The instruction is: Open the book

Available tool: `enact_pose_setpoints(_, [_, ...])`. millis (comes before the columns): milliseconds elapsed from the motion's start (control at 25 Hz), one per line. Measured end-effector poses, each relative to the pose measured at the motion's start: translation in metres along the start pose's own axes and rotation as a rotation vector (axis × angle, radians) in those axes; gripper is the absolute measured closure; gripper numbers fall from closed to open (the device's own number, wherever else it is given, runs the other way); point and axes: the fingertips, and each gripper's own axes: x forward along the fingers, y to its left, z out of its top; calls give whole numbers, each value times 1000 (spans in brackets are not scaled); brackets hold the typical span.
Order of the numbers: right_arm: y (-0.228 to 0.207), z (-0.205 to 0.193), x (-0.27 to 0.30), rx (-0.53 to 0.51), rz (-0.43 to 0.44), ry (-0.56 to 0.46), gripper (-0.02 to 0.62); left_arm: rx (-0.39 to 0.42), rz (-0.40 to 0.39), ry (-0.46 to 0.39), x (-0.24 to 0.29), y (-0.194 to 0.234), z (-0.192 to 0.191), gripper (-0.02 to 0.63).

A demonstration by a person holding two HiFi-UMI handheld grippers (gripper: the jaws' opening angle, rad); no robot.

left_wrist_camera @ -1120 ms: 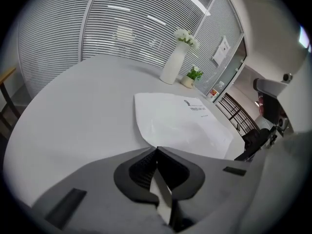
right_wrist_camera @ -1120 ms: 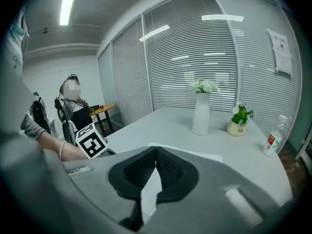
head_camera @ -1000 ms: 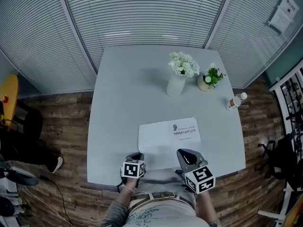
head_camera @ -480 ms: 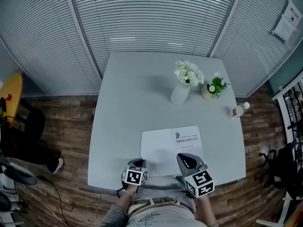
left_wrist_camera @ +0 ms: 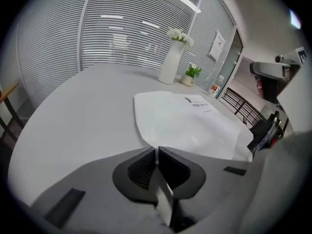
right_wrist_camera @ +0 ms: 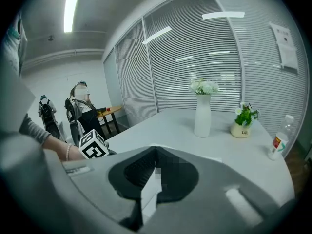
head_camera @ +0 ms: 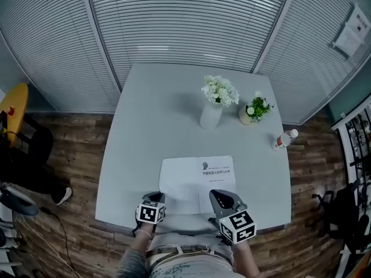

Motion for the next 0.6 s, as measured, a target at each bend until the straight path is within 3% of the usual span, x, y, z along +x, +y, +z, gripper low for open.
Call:
enact_pose_setpoints(160, [-11, -3, -13, -22, 23, 15, 594, 49, 76, -33, 2, -2, -3, 580])
enact_pose_setpoints(600, [-25, 0, -24, -36, 64, 12, 594, 5, 163, -1, 3, -3, -2, 578])
